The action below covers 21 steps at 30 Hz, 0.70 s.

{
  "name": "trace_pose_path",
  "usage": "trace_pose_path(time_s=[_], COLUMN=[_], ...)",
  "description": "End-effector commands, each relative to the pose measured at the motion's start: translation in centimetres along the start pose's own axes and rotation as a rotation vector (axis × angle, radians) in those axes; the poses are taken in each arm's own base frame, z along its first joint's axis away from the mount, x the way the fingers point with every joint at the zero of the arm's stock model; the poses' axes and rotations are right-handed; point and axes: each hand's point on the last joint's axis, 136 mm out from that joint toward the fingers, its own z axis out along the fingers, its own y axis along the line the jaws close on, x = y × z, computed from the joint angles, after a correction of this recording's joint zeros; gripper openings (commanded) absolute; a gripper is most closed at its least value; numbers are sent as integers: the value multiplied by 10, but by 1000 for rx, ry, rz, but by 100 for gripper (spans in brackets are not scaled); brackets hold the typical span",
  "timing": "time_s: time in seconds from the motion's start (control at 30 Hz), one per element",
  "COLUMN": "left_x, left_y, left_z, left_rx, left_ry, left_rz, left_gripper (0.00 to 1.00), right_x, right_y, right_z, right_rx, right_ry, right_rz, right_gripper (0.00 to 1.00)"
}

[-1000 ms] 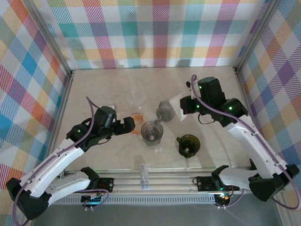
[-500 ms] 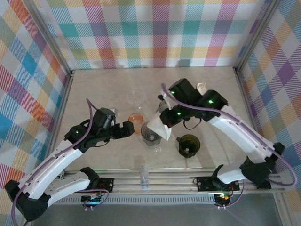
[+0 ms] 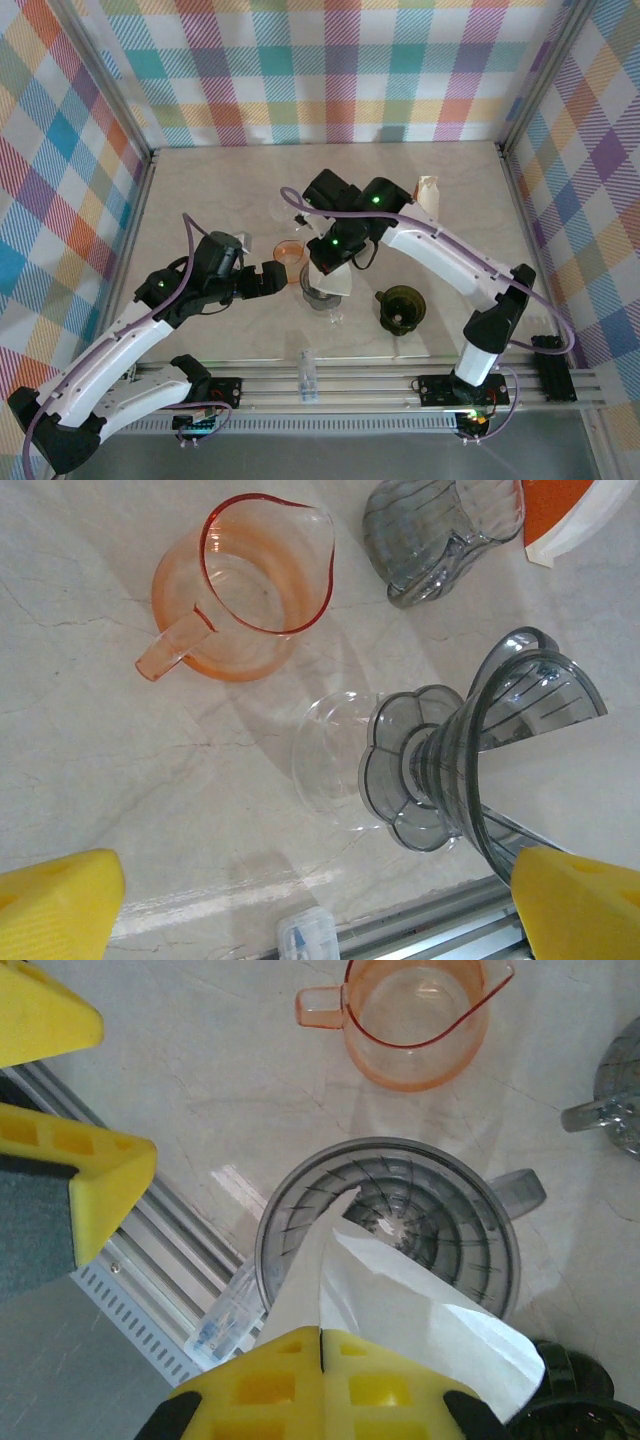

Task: Place the coffee filter in the dripper

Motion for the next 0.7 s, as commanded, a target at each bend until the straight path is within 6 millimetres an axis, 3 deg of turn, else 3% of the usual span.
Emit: trace_pose_path(time_s=[0.0,0.17,0.53,0.67], left_x=[-1,2,2,1], left_y=[-5,-8,-11,-11], left_z=[0,3,6,5], left_rx=[45,66,85,86], left_ry=[-8,3,8,5], left_rz=[-6,-18,-32,-40], left_gripper=[100,100,100,100], right_x=[1,3,7,5], right_y=[2,3,-1,0], right_z=[8,30,54,48], right_rx=[5,9,6,3], right_ry=[28,55,66,39], right_rz=[-17,-9,17,17], right_gripper=[0,0,8,22])
